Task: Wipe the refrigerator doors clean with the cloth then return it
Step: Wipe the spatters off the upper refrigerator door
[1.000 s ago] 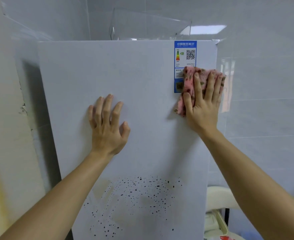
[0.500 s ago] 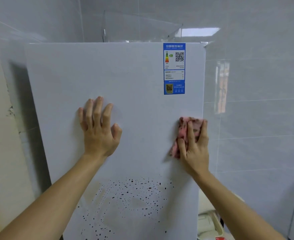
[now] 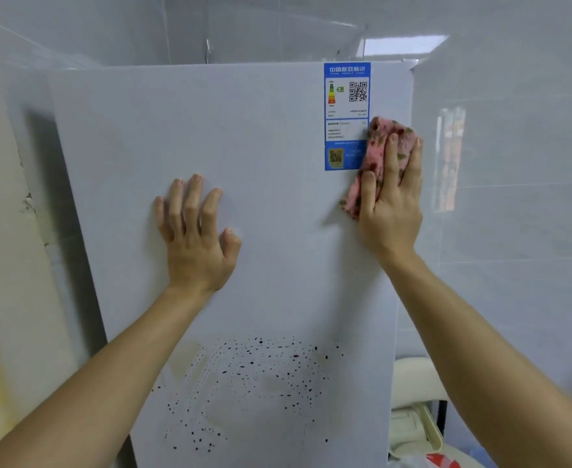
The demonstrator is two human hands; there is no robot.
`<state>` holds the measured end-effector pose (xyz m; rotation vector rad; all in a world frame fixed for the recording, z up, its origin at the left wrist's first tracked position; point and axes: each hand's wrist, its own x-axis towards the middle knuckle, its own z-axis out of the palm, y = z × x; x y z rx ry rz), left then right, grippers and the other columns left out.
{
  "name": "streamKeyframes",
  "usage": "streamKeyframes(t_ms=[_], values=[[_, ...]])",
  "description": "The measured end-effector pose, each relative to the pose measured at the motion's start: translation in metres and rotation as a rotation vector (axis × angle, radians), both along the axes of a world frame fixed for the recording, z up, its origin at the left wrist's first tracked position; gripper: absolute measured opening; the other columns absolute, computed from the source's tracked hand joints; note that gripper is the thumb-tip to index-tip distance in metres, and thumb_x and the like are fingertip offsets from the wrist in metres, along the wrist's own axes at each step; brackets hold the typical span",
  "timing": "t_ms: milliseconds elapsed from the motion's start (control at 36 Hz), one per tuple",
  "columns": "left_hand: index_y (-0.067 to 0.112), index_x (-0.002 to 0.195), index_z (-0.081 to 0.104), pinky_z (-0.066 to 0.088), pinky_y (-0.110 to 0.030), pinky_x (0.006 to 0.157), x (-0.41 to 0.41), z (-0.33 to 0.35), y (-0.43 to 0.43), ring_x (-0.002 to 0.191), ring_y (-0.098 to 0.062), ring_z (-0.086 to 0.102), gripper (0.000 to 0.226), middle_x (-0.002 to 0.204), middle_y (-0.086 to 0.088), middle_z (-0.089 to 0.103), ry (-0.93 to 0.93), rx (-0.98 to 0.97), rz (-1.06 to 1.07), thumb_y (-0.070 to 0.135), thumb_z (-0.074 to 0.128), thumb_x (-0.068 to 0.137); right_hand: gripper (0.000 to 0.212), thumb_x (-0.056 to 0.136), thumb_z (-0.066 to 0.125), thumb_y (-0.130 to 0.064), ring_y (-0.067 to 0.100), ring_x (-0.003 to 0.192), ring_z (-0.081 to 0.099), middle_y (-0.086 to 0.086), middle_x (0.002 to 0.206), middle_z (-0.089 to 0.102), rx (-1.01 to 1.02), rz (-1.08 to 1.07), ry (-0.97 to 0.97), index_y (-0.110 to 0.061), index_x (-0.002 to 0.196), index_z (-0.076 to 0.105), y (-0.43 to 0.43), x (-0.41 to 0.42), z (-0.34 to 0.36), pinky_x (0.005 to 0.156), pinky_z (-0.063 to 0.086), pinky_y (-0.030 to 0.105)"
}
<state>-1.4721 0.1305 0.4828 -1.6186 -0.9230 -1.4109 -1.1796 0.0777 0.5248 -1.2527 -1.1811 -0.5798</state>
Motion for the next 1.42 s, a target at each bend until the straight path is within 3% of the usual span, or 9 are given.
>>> streamKeyframes(t_ms=[56,167,278,361,500,833,1000,1139,1417], values=[[0.005,0.147,0.044,0.018,-0.07,0.122,0.0,0.0,-0.001,0.15,-0.047,0.03,0.057,0.16,-0.025,0.041,-0.002,0.002,0.002,0.024,0.05,0.093,0.063,0.108,0.034,-0.048,0.031,0.153,0.03,0.011,0.175,0.007,-0.006,0.001,-0.011,-0.032,0.166,0.018,0.0,-0.001,-0.052,0.1,0.053,0.051],[0.004,0.147,0.045,0.016,-0.07,0.123,0.0,0.0,-0.003,0.15,-0.049,0.031,0.057,0.161,-0.024,0.04,-0.003,-0.012,-0.001,0.023,0.05,0.093,0.064,0.109,0.04,-0.036,0.049,0.157,0.015,0.029,0.17,0.011,-0.054,-0.07,-0.111,-0.006,0.163,0.026,0.0,-0.006,-0.162,0.122,0.027,0.064],[0.005,0.149,0.047,0.013,-0.065,0.126,-0.01,-0.001,-0.003,0.153,-0.045,0.027,0.056,0.164,-0.023,0.036,0.033,-0.031,-0.013,0.025,0.051,0.096,0.064,0.11,0.029,-0.046,0.051,0.158,0.002,0.008,0.175,-0.01,-0.13,-0.101,-0.217,-0.012,0.165,0.02,0.0,-0.01,-0.197,0.128,0.006,0.064],[0.008,0.152,0.042,0.012,-0.059,0.128,-0.026,-0.004,-0.004,0.155,-0.038,0.023,0.056,0.166,-0.02,0.033,0.058,-0.05,-0.042,0.024,0.048,0.1,0.065,0.109,0.031,-0.045,0.049,0.158,-0.002,0.007,0.175,-0.01,-0.134,-0.124,-0.216,-0.016,0.166,0.016,0.002,-0.012,-0.195,0.129,-0.002,0.06],[0.01,0.157,0.035,0.011,-0.058,0.129,-0.049,-0.02,-0.009,0.157,-0.036,0.019,0.057,0.168,-0.02,0.029,0.066,-0.114,-0.028,0.025,0.043,0.103,0.066,0.11,0.025,-0.048,0.046,0.158,-0.002,0.024,0.172,0.004,-0.157,-0.124,-0.103,-0.02,0.168,0.007,0.002,-0.032,-0.187,0.129,-0.004,0.059],[0.011,0.158,0.032,0.01,-0.052,0.131,-0.099,-0.034,-0.001,0.159,-0.035,0.02,0.058,0.169,-0.019,0.028,0.14,-0.115,-0.005,0.021,0.045,0.103,0.066,0.11,0.025,-0.048,0.043,0.159,-0.003,0.025,0.172,0.006,-0.153,-0.107,-0.065,-0.017,0.167,0.011,0.014,-0.125,-0.174,0.129,-0.007,0.054],[0.011,0.158,0.033,0.01,-0.049,0.131,-0.125,-0.036,0.007,0.159,-0.034,0.019,0.059,0.168,-0.02,0.029,0.163,-0.076,-0.022,0.019,0.049,0.102,0.068,0.11,0.028,-0.049,0.027,0.161,-0.017,0.004,0.173,-0.021,-0.107,-0.146,-0.197,-0.018,0.166,0.008,0.028,-0.188,-0.173,0.13,-0.008,0.048],[0.011,0.157,0.032,0.014,-0.051,0.131,-0.161,-0.03,0.015,0.158,-0.035,0.019,0.06,0.167,-0.021,0.029,0.161,-0.054,-0.008,0.016,0.052,0.101,0.065,0.11,0.032,-0.048,0.029,0.162,-0.006,0.008,0.173,0.003,-0.092,-0.109,-0.315,-0.019,0.166,0.015,0.037,-0.258,-0.174,0.132,0.0,0.049],[0.005,0.159,0.027,0.021,-0.06,0.128,-0.215,-0.068,0.036,0.159,-0.041,0.02,0.055,0.169,-0.023,0.023,0.096,-0.097,-0.01,0.027,0.038,0.109,0.064,0.109,0.045,-0.032,0.028,0.163,0.005,0.004,0.176,0.007,-0.108,0.092,-0.722,-0.022,0.167,0.02,0.043,-0.313,-0.195,0.132,0.005,0.047]])
